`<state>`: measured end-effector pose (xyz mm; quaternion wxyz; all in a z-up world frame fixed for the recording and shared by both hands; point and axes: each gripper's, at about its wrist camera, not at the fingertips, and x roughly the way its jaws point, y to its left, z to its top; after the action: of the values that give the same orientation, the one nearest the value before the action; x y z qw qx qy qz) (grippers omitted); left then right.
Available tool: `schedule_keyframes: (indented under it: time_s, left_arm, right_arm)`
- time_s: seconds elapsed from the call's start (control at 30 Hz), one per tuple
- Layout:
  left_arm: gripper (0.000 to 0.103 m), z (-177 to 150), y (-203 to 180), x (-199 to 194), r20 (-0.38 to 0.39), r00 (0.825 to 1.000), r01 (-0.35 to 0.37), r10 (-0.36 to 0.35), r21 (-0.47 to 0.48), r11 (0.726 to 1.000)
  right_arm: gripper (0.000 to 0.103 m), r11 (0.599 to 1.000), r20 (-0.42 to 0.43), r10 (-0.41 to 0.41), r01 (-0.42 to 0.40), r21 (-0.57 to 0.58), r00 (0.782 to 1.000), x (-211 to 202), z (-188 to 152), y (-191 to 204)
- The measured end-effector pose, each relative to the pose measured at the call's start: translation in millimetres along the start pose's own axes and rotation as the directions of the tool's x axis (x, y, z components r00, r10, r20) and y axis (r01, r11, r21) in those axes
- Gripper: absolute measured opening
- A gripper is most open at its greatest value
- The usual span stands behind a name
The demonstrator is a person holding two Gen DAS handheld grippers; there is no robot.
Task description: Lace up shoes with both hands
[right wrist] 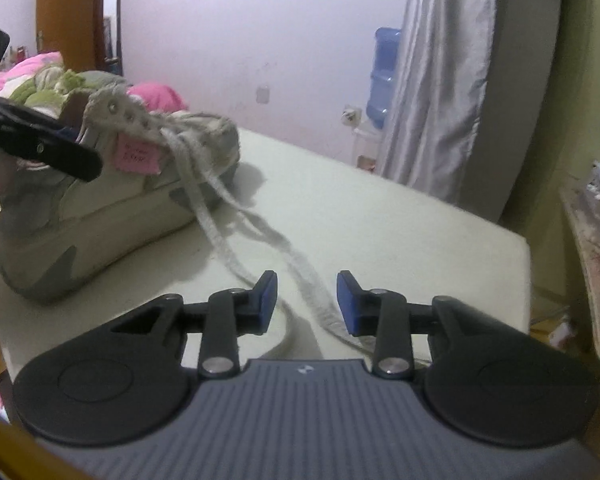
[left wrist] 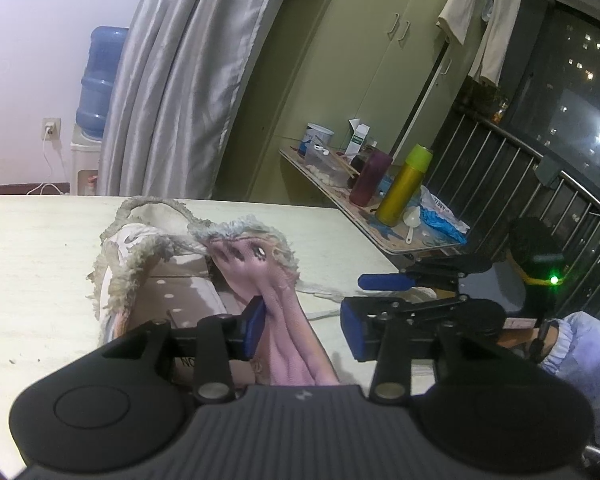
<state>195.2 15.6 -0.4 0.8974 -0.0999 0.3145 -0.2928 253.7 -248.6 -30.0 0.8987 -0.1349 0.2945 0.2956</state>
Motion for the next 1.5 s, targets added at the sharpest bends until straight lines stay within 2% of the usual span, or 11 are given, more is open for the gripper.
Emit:
schedule_keyframes:
  time_s: [0.1,0.3,0.43,0.53,0.7,0.8,1.07,1.2,1.3,1.4,1.5]
  left_arm:
    - [0.043,0.2,0.3,-0.3,-0.001,1.000,0.004,-0.004,0.003,1.000]
    - [0.044,-0.3,0.1,0.0,0.000,1.000,0.005,-0.005,0.006,1.000]
    - [0.044,-0.2,0.0,0.5,-0.003,1.000,0.005,-0.005,0.006,1.000]
    - [0.044,-0.4,-0.4,0.6,-0.002,1.000,0.004,-0.004,0.008,1.000]
    - [0.044,-1.1,-1.6,0.5,-0.002,1.000,0.002,-0.002,0.006,1.000]
    - [0.044,-1.6,-2.8,0.3,0.000,1.000,0.000,0.000,0.004,1.000]
    - [0.045,-1.7,-3.3,0.2,-0.004,1.000,-0.002,0.002,0.004,1.000]
    - [0.047,-1.9,-3.9,0.4,-0.002,1.000,-0.003,0.003,0.009,1.000]
    - [0.047,-2.2,-3.8,0.8,-0.003,1.000,-0.001,0.001,0.012,1.000]
    - [0.048,-2.1,-3.5,0.8,-0.005,1.000,0.001,-0.001,0.013,1.000]
    - [0.048,-2.1,-3.8,0.7,-0.005,1.000,0.000,0.000,0.012,1.000]
  right_arm:
    - [0.031,1.000,-0.004,0.003,-0.003,-0.030,1.000,-2.0,-0.4,3.3]
    - [0.008,1.000,-0.015,0.005,-0.006,-0.028,1.000,-6.2,-0.5,3.8]
    - [0.006,0.999,-0.010,0.030,-0.029,0.045,1.000,-13.6,-4.4,-3.1]
    - [0.009,0.998,-0.011,0.040,-0.039,0.042,0.999,-22.8,-9.3,2.6]
    - [0.015,0.980,0.081,0.100,-0.112,0.163,0.992,-53.1,-11.9,-4.6]
    - [0.015,0.978,0.086,0.111,-0.124,0.167,0.990,-62.6,-12.9,-2.8]
    - [0.015,1.000,-0.014,-0.008,0.008,0.000,1.000,-33.5,-15.0,8.1]
    - [0.016,0.997,-0.018,0.039,-0.040,-0.060,0.999,-26.5,-9.1,9.3]
    - [0.022,0.994,-0.047,0.023,-0.028,-0.104,0.999,-12.5,-2.0,11.5]
    - [0.022,0.994,-0.058,0.049,-0.054,-0.092,0.997,-2.7,4.2,12.7]
    - [0.006,0.988,-0.070,0.052,-0.061,-0.145,0.996,-1.2,4.9,27.8]
